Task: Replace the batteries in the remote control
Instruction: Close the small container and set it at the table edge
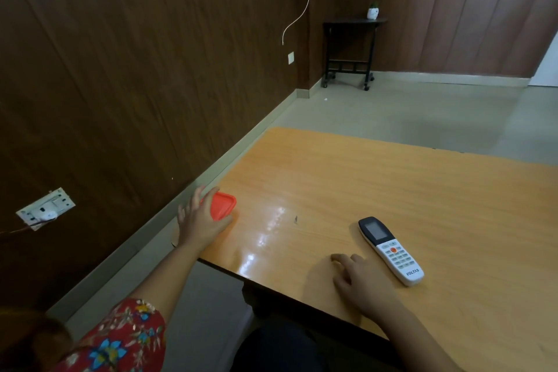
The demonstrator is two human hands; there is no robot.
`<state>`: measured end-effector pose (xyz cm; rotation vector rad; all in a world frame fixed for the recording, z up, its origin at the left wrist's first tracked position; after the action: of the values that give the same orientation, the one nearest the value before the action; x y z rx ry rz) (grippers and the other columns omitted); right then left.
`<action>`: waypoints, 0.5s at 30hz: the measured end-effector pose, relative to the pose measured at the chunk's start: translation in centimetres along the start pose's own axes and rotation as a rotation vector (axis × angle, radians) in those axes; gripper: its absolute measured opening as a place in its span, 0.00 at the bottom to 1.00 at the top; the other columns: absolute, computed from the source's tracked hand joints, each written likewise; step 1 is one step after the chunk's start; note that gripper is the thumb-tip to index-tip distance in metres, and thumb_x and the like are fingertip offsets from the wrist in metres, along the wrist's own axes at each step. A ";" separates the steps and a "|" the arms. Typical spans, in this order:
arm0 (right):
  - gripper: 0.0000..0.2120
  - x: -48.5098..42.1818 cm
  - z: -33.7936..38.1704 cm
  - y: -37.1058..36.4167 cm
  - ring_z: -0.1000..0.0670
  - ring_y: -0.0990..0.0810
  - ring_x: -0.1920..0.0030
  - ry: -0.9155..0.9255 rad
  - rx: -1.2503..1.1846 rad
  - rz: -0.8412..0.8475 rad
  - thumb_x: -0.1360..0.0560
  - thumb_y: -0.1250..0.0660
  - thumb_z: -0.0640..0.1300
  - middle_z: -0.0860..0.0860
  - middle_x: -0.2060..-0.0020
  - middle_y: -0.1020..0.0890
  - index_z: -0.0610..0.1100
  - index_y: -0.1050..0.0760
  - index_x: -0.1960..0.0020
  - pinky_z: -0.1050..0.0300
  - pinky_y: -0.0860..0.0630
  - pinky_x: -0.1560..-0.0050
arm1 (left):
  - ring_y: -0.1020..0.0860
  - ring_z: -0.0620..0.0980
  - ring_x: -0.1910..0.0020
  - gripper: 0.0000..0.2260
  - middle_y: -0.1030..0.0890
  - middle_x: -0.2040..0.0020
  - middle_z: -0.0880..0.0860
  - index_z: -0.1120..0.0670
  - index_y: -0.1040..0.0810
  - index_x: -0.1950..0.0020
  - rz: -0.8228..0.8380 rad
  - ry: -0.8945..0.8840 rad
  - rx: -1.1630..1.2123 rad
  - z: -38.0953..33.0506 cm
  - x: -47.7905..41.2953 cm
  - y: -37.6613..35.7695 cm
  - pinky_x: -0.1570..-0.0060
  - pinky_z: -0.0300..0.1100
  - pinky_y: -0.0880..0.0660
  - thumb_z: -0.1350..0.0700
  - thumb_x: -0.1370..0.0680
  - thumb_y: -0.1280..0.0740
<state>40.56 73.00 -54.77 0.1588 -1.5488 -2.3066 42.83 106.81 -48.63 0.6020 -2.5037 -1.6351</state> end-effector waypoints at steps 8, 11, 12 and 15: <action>0.16 1.8 -2.8 5.5 0.51 0.22 0.46 -0.141 -0.097 -0.166 0.22 0.40 0.52 0.53 0.49 0.19 0.54 0.28 0.35 0.56 0.27 0.51 | 0.25 0.45 0.46 0.11 0.22 0.43 0.46 0.50 0.23 0.41 0.200 -0.021 0.761 -16.6 7.4 -4.8 0.47 0.40 0.30 0.54 0.23 0.35; 0.16 2.9 -6.6 7.8 0.48 0.22 0.46 -0.285 -0.136 -0.293 0.23 0.40 0.51 0.51 0.46 0.19 0.53 0.27 0.37 0.55 0.28 0.55 | 0.24 0.44 0.47 0.11 0.20 0.43 0.48 0.51 0.22 0.41 0.276 0.001 0.789 -19.9 9.4 -8.5 0.49 0.38 0.31 0.53 0.23 0.36; 0.16 3.2 -7.7 8.3 0.47 0.22 0.46 -0.322 -0.156 -0.329 0.23 0.40 0.51 0.50 0.46 0.20 0.52 0.27 0.36 0.54 0.27 0.54 | 0.24 0.45 0.46 0.12 0.21 0.43 0.47 0.51 0.22 0.40 0.306 -0.011 0.724 -20.4 9.9 -9.7 0.48 0.40 0.29 0.53 0.23 0.36; 0.24 3.4 -9.3 8.3 0.45 0.27 0.39 -0.394 -0.149 -0.340 0.25 0.38 0.53 0.48 0.40 0.25 0.50 0.34 0.30 0.52 0.28 0.47 | 0.22 0.46 0.46 0.15 0.21 0.43 0.45 0.49 0.24 0.39 0.358 -0.075 0.507 -20.8 10.2 -11.9 0.46 0.43 0.25 0.51 0.24 0.37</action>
<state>42.00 60.85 -50.52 -0.0851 -1.6190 -2.8476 42.65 80.97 -51.95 0.1053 -2.8788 -0.9225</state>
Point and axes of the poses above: each hand's wrist, its own x-axis away from the middle knuckle, its own y-axis out of the back of the hand, z = x × y, the point moved 10 cm from there along -x, towards the middle knuckle
